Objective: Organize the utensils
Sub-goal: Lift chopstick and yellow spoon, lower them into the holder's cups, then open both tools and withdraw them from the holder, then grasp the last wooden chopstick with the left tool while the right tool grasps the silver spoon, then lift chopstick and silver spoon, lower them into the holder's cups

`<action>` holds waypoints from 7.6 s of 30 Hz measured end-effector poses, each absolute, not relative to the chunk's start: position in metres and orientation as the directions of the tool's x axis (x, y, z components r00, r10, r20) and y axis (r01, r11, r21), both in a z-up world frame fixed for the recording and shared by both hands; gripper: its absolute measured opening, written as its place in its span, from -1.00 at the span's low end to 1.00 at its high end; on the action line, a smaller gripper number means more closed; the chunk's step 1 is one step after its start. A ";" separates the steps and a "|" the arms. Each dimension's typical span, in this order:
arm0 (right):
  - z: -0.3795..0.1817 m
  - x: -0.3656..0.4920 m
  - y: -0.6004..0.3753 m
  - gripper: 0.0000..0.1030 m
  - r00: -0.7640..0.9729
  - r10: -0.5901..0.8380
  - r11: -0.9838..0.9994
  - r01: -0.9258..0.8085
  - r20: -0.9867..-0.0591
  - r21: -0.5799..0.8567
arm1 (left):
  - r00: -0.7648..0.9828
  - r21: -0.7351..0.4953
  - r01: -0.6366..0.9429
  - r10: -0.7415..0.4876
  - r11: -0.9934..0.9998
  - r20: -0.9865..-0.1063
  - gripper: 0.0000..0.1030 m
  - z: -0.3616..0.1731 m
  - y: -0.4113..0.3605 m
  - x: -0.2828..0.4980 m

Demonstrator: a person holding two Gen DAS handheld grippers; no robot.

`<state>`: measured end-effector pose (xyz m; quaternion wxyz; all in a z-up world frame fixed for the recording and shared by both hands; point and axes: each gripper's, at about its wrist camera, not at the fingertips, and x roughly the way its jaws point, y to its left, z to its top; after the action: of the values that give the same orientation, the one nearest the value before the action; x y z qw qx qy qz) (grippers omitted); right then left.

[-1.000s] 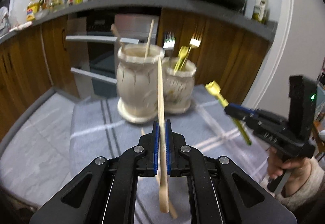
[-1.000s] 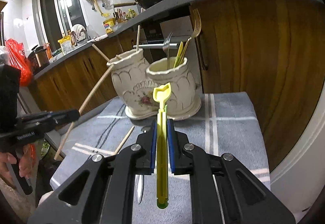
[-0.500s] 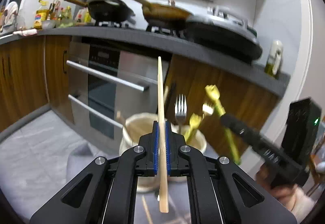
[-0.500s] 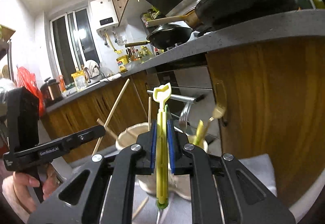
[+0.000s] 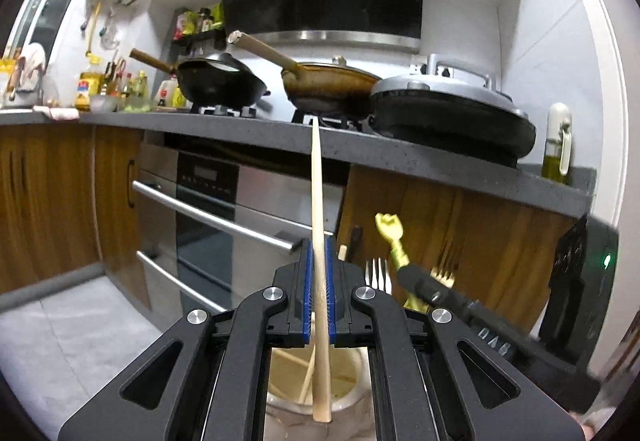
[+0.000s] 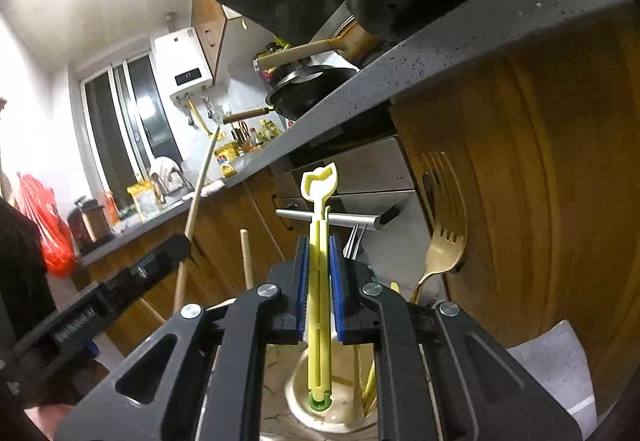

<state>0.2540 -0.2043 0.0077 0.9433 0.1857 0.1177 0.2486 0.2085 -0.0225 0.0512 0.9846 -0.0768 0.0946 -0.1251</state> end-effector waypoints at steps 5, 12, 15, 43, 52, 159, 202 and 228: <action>0.006 0.252 -0.195 -0.80 0.863 0.489 0.834 -0.420 -0.129 0.358 | 0.952 -0.208 0.240 -0.271 0.948 -0.138 -0.88 0.056 -0.018 0.215; -0.003 0.253 -0.188 -0.80 0.864 0.487 0.841 -0.423 -0.129 0.338 | 0.964 -0.175 0.210 -0.234 0.962 -0.127 -0.88 0.049 -0.023 0.223; -0.007 0.251 -0.186 -0.80 0.857 0.492 0.845 -0.429 -0.151 0.319 | 0.965 -0.135 0.208 -0.226 0.969 -0.130 -0.88 0.043 -0.026 0.220; -0.011 0.219 -0.196 -0.66 0.843 0.437 0.895 -0.371 -0.314 0.248 | 0.951 -0.059 0.220 -0.227 0.974 -0.211 -0.76 0.027 -0.026 0.177; 0.002 0.177 -0.215 -0.39 0.866 0.417 0.903 -0.360 -0.276 0.235 | 0.953 -0.070 0.188 -0.199 0.980 -0.230 -0.37 0.032 -0.019 0.154; 0.003 0.110 -0.207 -0.94 0.797 0.520 0.854 -0.475 -0.306 0.214 | 0.763 -0.333 0.358 -0.479 0.872 -0.435 -0.89 -0.006 0.016 0.062; 0.040 0.255 -0.194 -0.93 0.965 0.261 0.937 -0.259 0.023 0.235 | 0.922 -0.263 0.349 -0.379 0.899 -0.072 -0.89 0.019 0.008 0.212; 0.011 0.198 -0.198 -0.97 0.929 0.333 0.940 -0.316 -0.158 0.125 | 0.926 -0.141 0.311 -0.333 0.940 -0.178 -0.88 0.004 0.010 0.172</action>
<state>0.1981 -0.1980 0.0113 0.9810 0.0487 0.0888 0.1655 0.1719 0.0096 0.0043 0.9797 -0.0552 0.1001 -0.1646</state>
